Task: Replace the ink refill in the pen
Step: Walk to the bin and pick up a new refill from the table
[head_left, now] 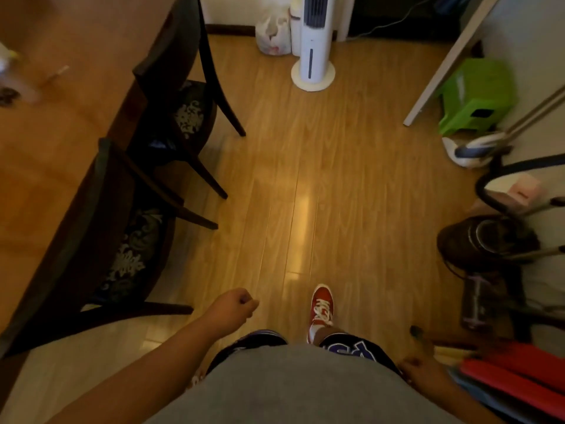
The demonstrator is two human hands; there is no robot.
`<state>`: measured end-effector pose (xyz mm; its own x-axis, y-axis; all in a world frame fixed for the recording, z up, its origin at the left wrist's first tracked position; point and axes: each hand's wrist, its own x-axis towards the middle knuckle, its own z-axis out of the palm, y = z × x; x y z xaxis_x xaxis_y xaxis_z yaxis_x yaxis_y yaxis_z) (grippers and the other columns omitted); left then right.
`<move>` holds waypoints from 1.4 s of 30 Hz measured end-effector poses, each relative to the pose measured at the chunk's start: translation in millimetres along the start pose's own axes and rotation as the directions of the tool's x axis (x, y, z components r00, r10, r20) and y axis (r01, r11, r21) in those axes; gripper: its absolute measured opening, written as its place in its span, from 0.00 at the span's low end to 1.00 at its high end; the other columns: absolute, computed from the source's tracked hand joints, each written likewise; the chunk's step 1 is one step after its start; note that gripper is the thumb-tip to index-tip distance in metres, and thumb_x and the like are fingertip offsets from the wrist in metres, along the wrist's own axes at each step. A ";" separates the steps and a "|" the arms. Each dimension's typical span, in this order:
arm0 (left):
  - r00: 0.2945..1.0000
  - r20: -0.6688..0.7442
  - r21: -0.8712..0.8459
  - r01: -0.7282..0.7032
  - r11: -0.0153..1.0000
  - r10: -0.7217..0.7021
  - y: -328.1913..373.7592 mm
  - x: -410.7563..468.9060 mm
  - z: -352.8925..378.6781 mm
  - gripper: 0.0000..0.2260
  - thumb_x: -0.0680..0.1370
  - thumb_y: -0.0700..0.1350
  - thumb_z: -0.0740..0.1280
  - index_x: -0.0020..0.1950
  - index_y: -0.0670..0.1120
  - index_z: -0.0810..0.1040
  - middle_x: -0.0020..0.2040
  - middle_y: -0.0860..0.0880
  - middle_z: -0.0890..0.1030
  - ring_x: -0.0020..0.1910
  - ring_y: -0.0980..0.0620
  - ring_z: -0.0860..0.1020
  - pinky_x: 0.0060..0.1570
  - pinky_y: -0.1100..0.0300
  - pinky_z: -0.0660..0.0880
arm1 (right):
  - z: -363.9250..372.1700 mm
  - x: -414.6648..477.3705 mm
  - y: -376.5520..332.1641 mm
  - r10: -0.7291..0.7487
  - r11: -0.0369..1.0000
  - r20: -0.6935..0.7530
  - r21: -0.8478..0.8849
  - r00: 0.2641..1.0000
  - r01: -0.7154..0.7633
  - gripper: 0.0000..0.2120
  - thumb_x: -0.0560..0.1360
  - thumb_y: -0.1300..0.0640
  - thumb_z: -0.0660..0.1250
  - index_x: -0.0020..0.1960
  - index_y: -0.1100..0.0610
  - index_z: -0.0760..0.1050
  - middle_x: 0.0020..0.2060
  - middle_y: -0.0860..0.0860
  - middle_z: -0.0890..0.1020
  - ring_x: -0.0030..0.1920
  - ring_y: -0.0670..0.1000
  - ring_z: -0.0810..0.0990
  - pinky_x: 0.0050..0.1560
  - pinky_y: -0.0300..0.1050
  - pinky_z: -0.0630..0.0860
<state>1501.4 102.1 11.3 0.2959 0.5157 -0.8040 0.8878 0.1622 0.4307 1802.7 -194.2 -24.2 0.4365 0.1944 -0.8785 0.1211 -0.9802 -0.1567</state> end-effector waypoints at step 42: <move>0.927 -0.369 -0.272 -0.035 0.962 -0.071 293.5 274.4 -396.6 0.06 0.77 0.58 0.63 0.47 0.58 0.76 0.43 0.56 0.79 0.42 0.60 0.78 0.38 0.67 0.72 | -283.1 181.9 -788.0 -0.590 0.663 0.287 -0.362 0.755 0.656 0.05 0.76 0.50 0.67 0.52 0.47 0.78 0.43 0.43 0.81 0.43 0.40 0.78 0.40 0.34 0.73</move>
<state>1703.3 624.9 79.6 0.0812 0.7769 -0.6243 0.7477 0.3668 0.5536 2039.0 624.3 67.3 0.0018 0.7138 -0.7003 0.6888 -0.5086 -0.5166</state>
